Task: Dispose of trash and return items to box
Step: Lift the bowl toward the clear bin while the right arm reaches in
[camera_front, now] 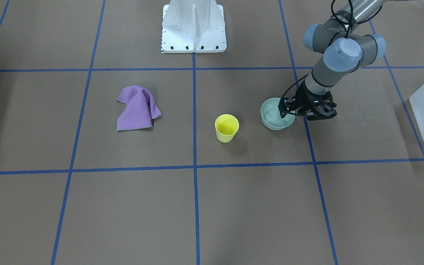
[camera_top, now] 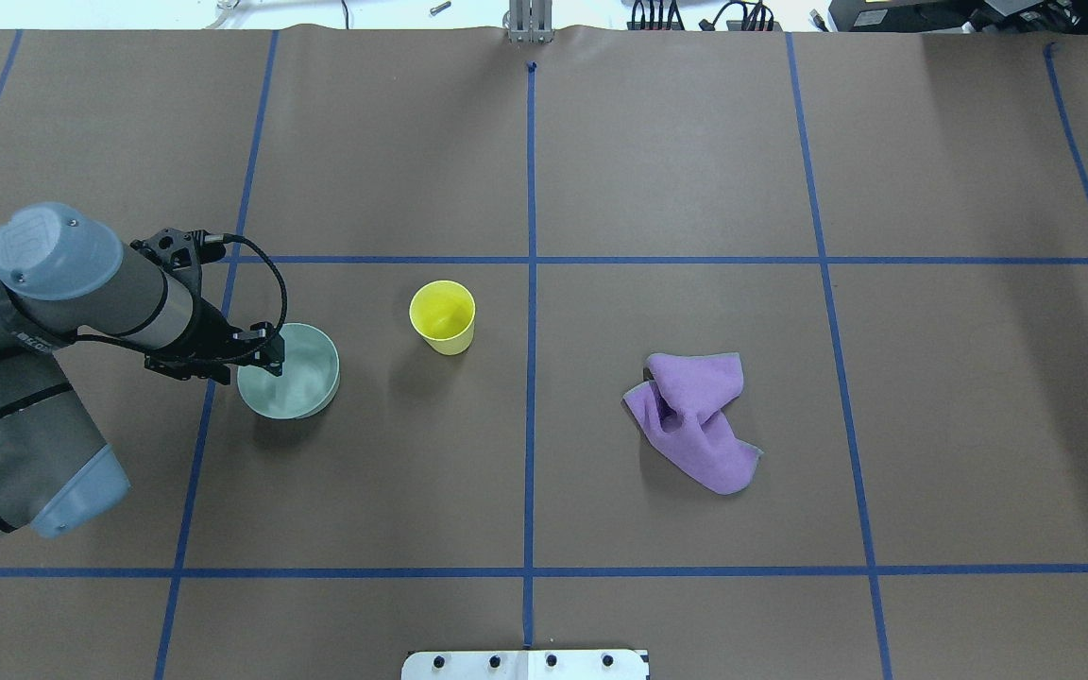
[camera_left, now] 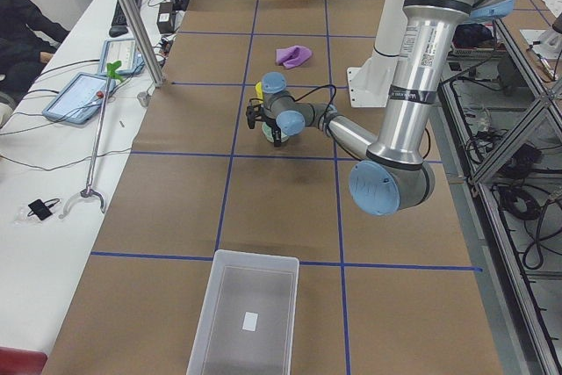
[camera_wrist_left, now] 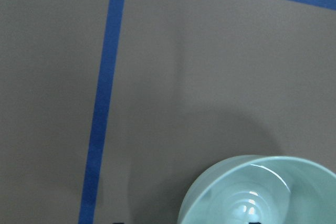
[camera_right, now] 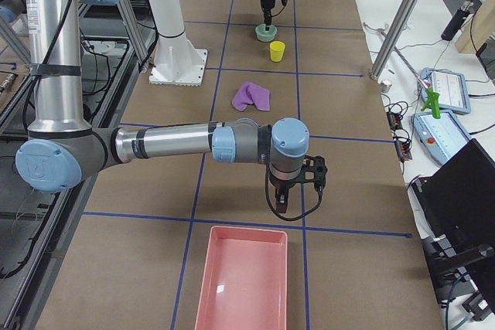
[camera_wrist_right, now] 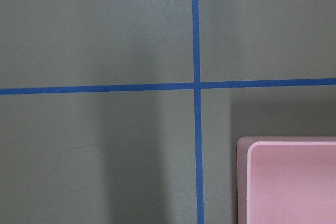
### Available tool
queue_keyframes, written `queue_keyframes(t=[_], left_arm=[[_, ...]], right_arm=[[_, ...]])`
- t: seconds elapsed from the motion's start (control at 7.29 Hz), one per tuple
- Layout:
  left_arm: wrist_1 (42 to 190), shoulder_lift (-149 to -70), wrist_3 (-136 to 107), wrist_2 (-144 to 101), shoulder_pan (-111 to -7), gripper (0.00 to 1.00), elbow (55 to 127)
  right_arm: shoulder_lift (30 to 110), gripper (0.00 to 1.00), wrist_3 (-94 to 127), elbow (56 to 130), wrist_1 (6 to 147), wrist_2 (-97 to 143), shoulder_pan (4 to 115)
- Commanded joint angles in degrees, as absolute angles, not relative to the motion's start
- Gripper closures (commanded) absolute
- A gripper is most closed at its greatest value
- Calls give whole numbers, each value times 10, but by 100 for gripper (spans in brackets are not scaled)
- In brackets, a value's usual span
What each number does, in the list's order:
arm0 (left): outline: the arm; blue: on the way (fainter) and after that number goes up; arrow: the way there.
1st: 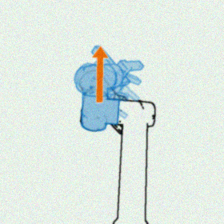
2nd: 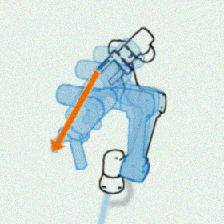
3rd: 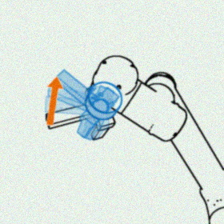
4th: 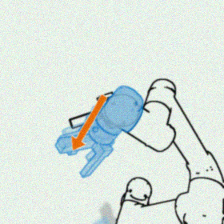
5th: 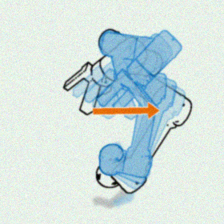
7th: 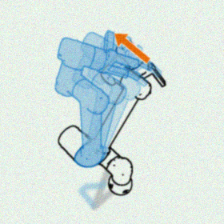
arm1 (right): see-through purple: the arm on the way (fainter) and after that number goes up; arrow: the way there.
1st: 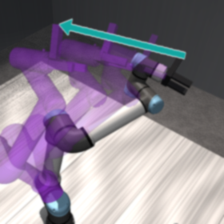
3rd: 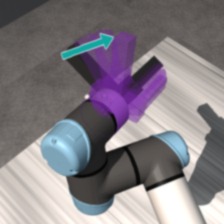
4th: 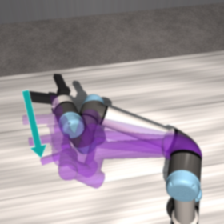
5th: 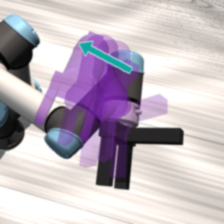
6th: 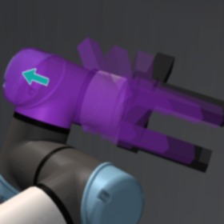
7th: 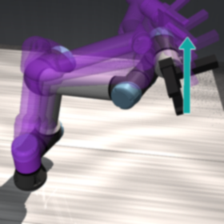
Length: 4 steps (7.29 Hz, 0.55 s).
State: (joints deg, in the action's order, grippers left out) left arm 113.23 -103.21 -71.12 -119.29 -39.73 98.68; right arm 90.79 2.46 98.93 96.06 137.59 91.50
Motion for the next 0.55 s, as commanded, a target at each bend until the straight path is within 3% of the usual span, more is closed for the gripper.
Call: queue_keyframes(t=[0.0, 0.41], left_arm=[[1132, -1033, -733, -1192, -396, 100, 988], [1129, -1025, -765, -1269, -430, 100, 1040]], right_arm=[[908, 0, 25, 990, 961, 1376, 915], [904, 0, 25, 993, 962, 1387, 914]])
